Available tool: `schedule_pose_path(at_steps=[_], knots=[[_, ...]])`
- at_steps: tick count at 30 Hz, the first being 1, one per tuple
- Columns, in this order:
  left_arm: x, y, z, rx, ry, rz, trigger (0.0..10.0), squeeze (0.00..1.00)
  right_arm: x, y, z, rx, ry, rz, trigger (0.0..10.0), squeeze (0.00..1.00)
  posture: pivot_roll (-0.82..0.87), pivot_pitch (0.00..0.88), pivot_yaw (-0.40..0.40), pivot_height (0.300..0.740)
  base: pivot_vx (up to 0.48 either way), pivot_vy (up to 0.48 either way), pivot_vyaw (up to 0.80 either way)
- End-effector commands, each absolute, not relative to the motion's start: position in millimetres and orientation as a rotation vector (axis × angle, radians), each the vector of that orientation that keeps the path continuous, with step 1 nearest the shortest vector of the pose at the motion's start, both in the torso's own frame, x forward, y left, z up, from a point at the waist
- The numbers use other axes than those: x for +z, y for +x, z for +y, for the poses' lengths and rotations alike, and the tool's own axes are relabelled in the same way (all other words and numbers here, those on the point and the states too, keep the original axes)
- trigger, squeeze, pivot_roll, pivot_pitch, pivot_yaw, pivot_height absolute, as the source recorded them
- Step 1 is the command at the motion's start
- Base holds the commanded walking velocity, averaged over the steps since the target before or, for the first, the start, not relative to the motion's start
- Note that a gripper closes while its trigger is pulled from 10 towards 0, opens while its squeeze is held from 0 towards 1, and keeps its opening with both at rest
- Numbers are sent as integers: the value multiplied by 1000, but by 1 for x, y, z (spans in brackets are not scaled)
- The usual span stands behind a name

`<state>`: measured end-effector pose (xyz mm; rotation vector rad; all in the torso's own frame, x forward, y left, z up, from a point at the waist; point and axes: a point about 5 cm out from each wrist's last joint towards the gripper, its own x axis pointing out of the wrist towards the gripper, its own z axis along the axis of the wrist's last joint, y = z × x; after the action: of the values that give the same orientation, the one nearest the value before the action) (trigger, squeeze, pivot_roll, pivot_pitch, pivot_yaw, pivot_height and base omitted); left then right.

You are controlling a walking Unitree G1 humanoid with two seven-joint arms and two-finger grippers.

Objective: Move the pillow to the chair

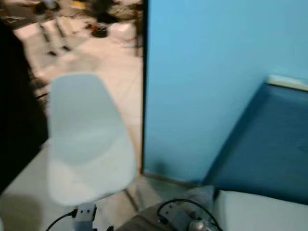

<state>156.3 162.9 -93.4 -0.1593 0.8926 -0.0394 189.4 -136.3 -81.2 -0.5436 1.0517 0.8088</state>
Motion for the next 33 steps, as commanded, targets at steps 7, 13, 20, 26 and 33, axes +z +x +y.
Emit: schedule_pose_path(at_steps=[7, 13, 20, 26, 33], knots=[[-99, 144, 160, -43, -169, 941, 10000, 0, -86, 179, -131, 873, -549, 1092, 10000, 0, 95, 59, -126, 740, 0, 0, 775], [-99, 143, 160, -42, -167, 945, 10000, 0, -85, 179, -130, 873, -540, 1083, 10000, 0, 97, 57, -126, 740, 0, 0, 775], [-99, 144, 161, -37, -167, 944, 10000, 0, -85, 181, -130, 860, -538, 1067, 10000, 0, 98, 56, -126, 740, 0, 0, 779], [-99, 144, 161, -34, -165, 945, 10000, 0, -84, 183, -131, 820, -528, 1050, 10000, 0, 100, 54, -127, 740, 0, 0, 0], [-99, 145, 161, -36, -161, 946, 10000, 0, -84, 185, -132, 833, -558, 1048, 10000, 0, 93, 60, -121, 740, 0, 0, 0]])
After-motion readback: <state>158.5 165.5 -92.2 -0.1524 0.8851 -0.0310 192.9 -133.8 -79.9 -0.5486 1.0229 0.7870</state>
